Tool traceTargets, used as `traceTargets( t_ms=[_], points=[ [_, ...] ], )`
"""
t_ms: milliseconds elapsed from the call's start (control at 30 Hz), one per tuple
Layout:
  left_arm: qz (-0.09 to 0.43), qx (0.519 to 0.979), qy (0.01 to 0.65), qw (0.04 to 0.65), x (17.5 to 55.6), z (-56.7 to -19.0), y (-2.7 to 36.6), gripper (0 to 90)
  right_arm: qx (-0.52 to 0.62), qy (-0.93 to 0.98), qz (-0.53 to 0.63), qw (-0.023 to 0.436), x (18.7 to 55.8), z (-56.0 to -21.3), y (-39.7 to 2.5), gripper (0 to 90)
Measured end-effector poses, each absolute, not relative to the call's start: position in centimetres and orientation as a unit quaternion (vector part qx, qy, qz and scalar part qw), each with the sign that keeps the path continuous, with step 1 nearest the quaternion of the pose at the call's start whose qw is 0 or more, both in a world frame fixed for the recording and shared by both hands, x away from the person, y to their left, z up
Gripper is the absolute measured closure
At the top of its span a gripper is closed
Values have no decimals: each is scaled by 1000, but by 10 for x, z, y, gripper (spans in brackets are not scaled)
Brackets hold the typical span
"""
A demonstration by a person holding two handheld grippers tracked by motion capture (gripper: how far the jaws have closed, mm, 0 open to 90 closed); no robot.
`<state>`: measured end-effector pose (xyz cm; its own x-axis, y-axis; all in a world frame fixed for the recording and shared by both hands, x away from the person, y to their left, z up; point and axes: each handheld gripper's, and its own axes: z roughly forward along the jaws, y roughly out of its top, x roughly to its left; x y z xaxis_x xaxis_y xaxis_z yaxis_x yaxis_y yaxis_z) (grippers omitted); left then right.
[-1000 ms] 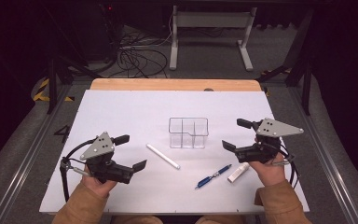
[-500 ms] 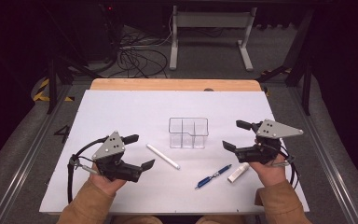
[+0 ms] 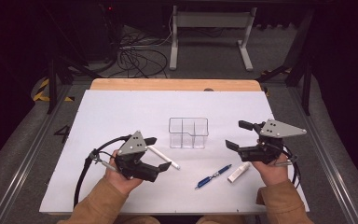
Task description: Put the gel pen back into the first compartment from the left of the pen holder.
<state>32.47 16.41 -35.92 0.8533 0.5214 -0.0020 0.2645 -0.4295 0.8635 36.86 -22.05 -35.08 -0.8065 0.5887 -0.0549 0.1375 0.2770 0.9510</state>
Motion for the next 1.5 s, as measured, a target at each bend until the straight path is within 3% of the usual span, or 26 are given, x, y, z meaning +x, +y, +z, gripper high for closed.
traceTargets(
  t_ms=[533,800,1500],
  points=[
    [53,845,244,473,341,-371,112,235,226,776,552,203,371,-350,-217,184],
    [77,880,206,420,337,-371,71,260,229,772,555,207,371,-349,-221,188],
    [20,884,223,409,354,-395,31,281,235,769,557,207,372,-350,-226,190]
  ],
)
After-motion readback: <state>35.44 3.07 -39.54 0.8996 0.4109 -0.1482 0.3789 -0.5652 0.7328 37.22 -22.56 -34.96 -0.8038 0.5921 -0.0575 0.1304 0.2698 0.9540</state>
